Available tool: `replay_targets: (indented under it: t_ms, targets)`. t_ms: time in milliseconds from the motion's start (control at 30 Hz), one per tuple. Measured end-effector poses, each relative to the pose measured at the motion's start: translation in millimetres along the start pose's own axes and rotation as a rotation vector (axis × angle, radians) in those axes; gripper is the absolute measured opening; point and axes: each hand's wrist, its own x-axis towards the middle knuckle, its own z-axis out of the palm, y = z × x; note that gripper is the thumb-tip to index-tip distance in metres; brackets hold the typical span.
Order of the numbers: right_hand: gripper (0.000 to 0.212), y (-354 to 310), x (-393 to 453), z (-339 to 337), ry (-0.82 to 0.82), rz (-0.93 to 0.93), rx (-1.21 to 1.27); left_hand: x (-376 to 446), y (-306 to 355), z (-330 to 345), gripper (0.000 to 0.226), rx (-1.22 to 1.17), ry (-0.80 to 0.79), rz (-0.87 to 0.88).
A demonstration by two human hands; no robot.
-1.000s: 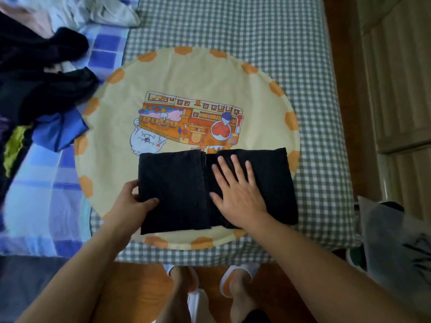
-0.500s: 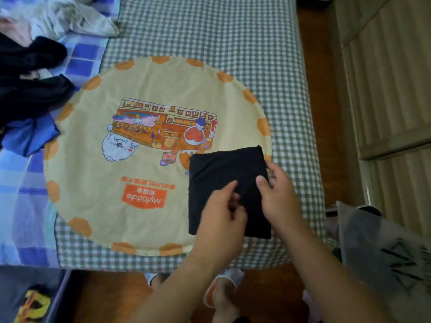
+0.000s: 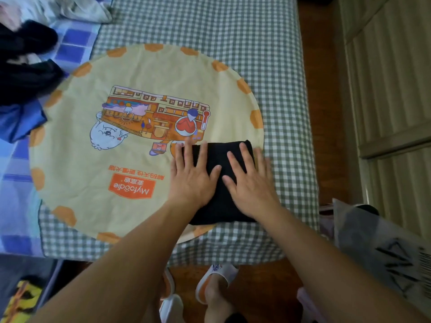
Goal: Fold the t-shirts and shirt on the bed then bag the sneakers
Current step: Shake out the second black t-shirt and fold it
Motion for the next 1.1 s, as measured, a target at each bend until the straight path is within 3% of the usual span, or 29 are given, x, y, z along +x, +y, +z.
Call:
replay_targets:
  t_ms: [100,200,267,400,500,567,700,800,900,1000,1100]
  targets:
    - [0.067,-6,22,-28,0.112,-0.090,-0.017,-43,-2,-13,0.079,-0.485,0.150,-0.339]
    - [0.074,-8,53,-47,-0.057,-0.194,-0.033,-86,-11,-12,0.062,-1.002,-0.158,-0.662]
    - [0.070,-10,68,-56,-0.180,-0.135,-0.081,-87,-27,-18,0.040,-1.204,-0.223,-0.723]
    - [0.044,-43,49,-45,-0.338,0.068,0.390,-59,-87,-74,0.016,-1.006,0.129,-0.569]
    - [0.041,-95,7,-9,-0.397,0.145,0.666,-48,-142,-102,0.024,-0.840,0.201,-0.534]
    - [0.041,-122,-6,6,-0.319,0.205,0.674,-45,-164,-101,0.029,-0.812,0.172,-0.579]
    - [0.041,-139,35,-14,0.021,0.410,0.786,-29,-173,-100,0.034,-0.744,0.247,-0.589]
    - [0.037,-146,80,-36,-0.094,0.556,0.892,-15,-172,-96,0.039,-0.728,0.196,-0.577]
    - [0.017,-151,103,-32,-0.216,0.592,0.958,-10,-180,-89,0.031,-0.854,0.226,-0.601]
    - [0.025,-152,102,-19,-0.084,0.663,1.014,-15,-183,-87,0.032,-1.090,0.320,-0.744]
    - [0.029,-163,97,-10,0.009,0.615,0.759,-15,-177,-87,0.028,-1.023,0.389,-0.748]
